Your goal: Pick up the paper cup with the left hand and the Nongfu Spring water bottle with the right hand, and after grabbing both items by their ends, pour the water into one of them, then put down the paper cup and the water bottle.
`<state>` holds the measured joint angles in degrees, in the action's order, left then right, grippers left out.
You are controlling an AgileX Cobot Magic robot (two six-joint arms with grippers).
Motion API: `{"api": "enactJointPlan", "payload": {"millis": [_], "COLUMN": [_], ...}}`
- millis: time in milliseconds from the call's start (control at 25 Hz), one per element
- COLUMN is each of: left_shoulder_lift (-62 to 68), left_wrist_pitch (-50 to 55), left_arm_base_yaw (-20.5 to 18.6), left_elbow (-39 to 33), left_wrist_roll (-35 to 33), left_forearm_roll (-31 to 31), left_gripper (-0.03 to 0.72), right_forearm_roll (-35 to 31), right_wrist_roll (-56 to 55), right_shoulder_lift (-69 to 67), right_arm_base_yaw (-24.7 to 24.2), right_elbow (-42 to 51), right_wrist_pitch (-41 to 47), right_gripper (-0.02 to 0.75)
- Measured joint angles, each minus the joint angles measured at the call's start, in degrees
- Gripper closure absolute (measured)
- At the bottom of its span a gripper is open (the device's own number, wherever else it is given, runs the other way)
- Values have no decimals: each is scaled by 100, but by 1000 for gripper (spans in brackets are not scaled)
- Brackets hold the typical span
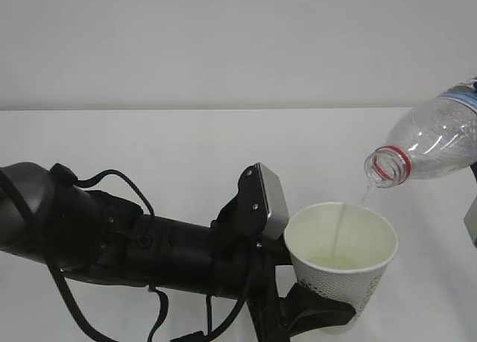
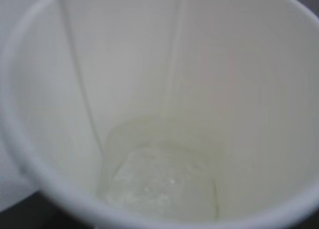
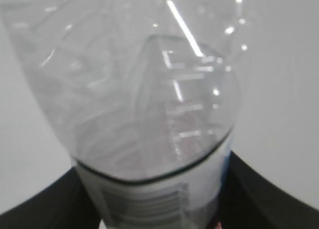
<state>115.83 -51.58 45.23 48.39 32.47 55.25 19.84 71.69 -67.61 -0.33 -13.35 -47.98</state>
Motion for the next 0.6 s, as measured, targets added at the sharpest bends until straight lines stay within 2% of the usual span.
{"api": "enactJointPlan", "payload": {"millis": [600], "left_shoulder_lift": [0], "left_wrist_pitch": [11], "left_arm_base_yaw": [0], "left_elbow": [0], "left_wrist_roll": [0], "left_forearm_roll": [0], "left_gripper": [160], "right_forearm_roll": [-27], "right_wrist_roll": [0], "right_shoulder_lift": [0], "right_arm_base_yaw": [0], "right_elbow": [0], "right_wrist_pitch": [-4], "right_gripper": [280]}}
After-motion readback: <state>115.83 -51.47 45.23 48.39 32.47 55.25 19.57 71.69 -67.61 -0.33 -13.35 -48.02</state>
